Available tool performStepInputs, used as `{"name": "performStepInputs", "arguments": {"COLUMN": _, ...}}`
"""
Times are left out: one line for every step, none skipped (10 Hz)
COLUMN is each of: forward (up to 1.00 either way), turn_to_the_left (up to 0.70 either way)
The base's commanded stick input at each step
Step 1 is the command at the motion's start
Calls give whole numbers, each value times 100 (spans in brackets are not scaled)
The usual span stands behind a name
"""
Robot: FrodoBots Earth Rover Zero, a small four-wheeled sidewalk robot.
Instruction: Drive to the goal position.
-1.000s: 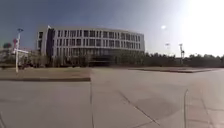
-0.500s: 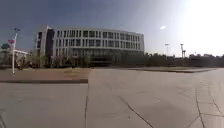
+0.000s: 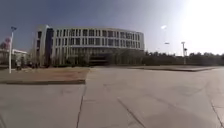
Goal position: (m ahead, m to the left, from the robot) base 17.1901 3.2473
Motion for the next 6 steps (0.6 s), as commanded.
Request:
{"name": "performStepInputs", "arguments": {"forward": 70, "turn_to_the_left": 0}}
{"name": "performStepInputs", "arguments": {"forward": 70, "turn_to_the_left": 0}}
{"name": "performStepInputs", "arguments": {"forward": 70, "turn_to_the_left": 0}}
{"name": "performStepInputs", "arguments": {"forward": 70, "turn_to_the_left": 0}}
{"name": "performStepInputs", "arguments": {"forward": 70, "turn_to_the_left": 0}}
{"name": "performStepInputs", "arguments": {"forward": 70, "turn_to_the_left": 0}}
